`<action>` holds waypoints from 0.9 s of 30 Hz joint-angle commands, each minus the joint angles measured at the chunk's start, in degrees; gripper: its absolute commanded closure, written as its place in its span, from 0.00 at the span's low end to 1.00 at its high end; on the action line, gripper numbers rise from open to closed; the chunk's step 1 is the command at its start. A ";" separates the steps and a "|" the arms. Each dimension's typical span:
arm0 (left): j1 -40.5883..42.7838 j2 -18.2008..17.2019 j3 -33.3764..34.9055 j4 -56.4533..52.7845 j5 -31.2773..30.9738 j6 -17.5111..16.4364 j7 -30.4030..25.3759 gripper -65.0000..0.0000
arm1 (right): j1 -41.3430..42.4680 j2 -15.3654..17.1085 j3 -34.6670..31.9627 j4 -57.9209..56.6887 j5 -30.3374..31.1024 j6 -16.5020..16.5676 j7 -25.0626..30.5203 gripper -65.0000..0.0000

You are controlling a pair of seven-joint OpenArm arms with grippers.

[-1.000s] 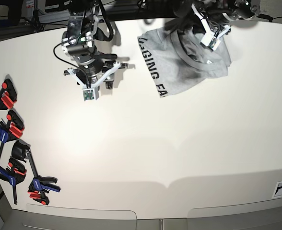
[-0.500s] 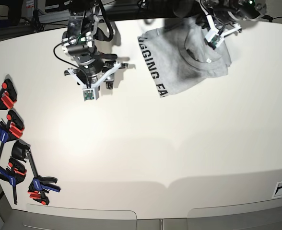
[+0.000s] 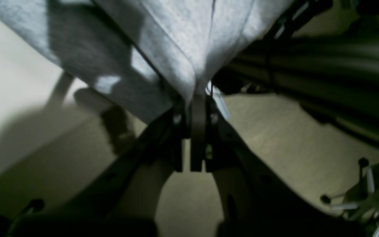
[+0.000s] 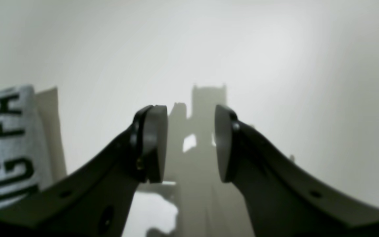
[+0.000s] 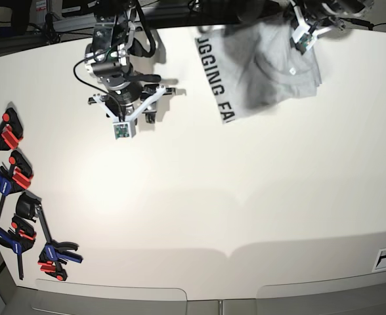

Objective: Fold the T-shirt properly

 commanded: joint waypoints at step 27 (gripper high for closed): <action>0.72 0.09 -0.22 7.93 6.99 5.57 -16.04 1.00 | 8.11 3.21 -14.32 0.83 15.43 24.81 1.77 1.00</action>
